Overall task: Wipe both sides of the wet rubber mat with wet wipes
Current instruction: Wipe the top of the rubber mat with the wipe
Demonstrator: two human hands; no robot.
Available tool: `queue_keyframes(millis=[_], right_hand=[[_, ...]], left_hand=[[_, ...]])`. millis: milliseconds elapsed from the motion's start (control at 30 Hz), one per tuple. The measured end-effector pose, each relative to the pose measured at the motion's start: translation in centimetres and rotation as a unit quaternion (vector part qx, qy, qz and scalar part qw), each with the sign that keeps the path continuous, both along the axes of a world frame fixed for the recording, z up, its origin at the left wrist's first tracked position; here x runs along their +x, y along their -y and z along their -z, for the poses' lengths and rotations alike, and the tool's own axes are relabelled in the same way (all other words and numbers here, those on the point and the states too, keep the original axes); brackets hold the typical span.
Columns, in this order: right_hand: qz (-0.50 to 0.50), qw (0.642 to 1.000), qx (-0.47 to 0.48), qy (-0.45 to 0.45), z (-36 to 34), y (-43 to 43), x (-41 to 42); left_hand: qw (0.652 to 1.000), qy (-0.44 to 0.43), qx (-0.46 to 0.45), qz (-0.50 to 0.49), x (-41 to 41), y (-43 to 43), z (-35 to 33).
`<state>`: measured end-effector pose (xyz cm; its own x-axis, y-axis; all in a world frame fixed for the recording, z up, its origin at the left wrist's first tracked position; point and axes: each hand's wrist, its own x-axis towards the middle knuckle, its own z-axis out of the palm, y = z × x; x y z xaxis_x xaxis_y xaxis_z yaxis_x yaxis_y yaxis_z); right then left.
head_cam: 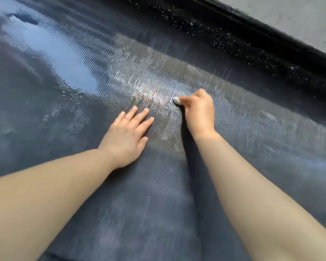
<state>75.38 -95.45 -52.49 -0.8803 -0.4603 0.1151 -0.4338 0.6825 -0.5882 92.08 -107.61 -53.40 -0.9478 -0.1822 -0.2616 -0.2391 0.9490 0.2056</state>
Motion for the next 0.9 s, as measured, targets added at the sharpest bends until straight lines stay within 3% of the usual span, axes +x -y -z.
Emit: queue_keyframes(millis=[67,167,333,400,500,700,800,900], right_hand=[[0.031,0.999,0.004,0.022,0.4,1.2,-1.1],[0.011,0.999,0.042,-0.006,0.4,1.2,1.9],[-0.171,0.985,0.023,-0.033,-0.1,-3.6,14.3],[-0.247,0.969,0.013,0.000,-0.6,-5.7,18.0],[-0.326,0.944,0.034,0.044,-1.3,-6.3,18.0],[-0.067,0.997,0.036,0.015,-0.9,-1.9,6.2],[-0.057,0.997,0.058,0.016,-0.1,-1.4,4.9],[-0.116,0.990,0.075,-0.016,0.0,-3.3,9.8]], left_hand=[[0.999,0.039,-0.027,0.022,4.3,-0.8,-0.9],[1.000,0.010,-0.015,-0.001,10.1,-2.6,-1.5],[0.999,0.008,-0.009,-0.046,13.1,-4.2,-0.9],[0.999,0.014,-0.006,-0.040,12.9,-4.1,-0.9],[0.999,0.023,-0.004,-0.029,12.9,-3.9,-1.3],[0.997,0.046,-0.042,-0.038,13.4,-3.8,0.7],[0.997,0.053,-0.048,-0.040,13.3,-3.8,0.8],[0.997,0.046,-0.045,-0.047,13.3,-3.9,1.0]])
